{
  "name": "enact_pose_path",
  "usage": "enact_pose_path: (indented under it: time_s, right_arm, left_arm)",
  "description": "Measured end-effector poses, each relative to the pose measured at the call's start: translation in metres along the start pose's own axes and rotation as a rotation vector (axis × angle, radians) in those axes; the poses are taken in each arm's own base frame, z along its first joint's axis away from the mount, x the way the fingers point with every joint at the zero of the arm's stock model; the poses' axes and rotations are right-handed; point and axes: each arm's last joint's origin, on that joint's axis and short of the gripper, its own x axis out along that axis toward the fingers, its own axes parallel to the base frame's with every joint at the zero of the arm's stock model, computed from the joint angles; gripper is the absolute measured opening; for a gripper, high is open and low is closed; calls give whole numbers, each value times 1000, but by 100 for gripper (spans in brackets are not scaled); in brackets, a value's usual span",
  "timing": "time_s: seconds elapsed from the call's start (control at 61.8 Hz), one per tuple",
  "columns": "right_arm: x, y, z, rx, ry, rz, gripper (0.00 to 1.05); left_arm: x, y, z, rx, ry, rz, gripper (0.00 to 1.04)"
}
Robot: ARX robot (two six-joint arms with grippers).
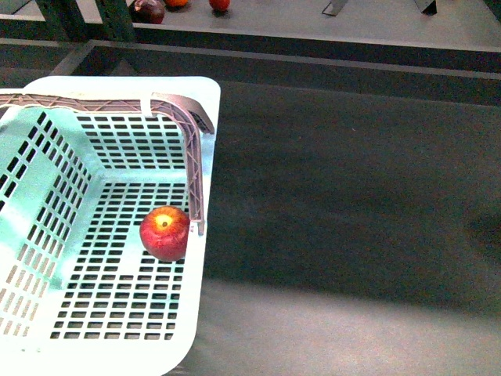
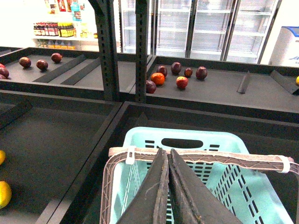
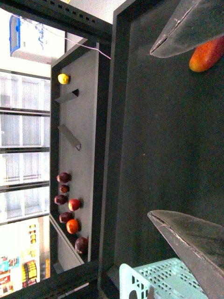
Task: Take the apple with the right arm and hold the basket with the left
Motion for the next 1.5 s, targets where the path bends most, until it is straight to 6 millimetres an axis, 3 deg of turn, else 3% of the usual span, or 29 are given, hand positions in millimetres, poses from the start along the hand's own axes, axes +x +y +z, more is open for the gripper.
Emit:
enact_pose_path:
  time_s: [0.517, 1.019, 1.294, 1.488, 1.504]
  right_arm:
    - [0, 0, 0, 0, 0, 0, 96]
    - [0, 0, 0, 0, 0, 0, 96]
    - [0, 0, 0, 0, 0, 0, 96]
    - [0, 0, 0, 0, 0, 0, 96]
    - [0, 0, 0, 0, 0, 0, 96]
  left_arm:
    - [-18, 0, -3, 0, 11, 0, 3]
    - [-19, 0, -3, -1, 7, 1, 4]
    - [-19, 0, -3, 0, 7, 1, 57]
    - [-19, 0, -3, 0, 7, 1, 99]
    - [-19, 0, -3, 2, 7, 0, 99]
